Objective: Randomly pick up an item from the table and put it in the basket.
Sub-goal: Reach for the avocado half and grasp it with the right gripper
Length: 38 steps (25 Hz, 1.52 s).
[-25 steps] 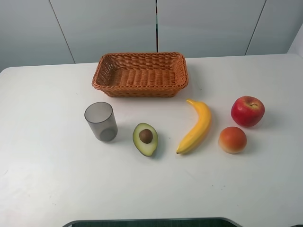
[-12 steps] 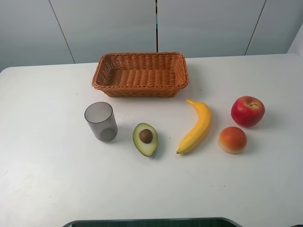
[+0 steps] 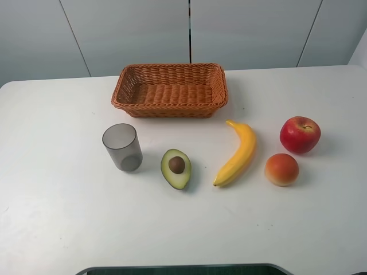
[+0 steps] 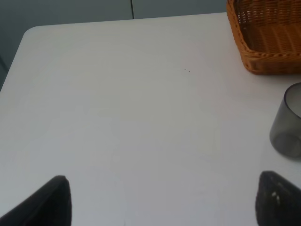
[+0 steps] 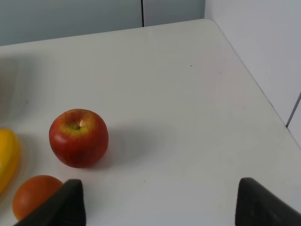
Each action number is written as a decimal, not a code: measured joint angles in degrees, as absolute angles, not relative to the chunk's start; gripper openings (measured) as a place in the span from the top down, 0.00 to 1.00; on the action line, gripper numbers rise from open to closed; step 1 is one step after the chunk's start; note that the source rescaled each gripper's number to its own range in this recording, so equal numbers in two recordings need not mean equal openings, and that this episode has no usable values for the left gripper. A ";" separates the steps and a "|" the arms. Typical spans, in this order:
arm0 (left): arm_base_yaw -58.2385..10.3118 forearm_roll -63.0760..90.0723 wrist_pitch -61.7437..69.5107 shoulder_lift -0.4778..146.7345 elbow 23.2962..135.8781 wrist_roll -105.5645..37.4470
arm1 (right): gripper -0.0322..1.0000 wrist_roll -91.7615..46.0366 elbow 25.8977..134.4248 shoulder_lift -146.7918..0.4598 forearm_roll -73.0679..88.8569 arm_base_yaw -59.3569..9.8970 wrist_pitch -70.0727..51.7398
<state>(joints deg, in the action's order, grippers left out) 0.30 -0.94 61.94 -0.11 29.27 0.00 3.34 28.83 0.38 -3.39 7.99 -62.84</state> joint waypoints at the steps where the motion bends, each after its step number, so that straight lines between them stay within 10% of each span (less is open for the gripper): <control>1: 0.30 -0.94 61.94 -0.11 29.27 0.00 | 0.74 3.34 28.83 0.38 -3.39 7.99 -62.84; 38: 0.30 -0.94 61.94 -0.11 29.27 0.00 | 0.74 5.19 46.86 -30.45 -3.36 0.63 -66.66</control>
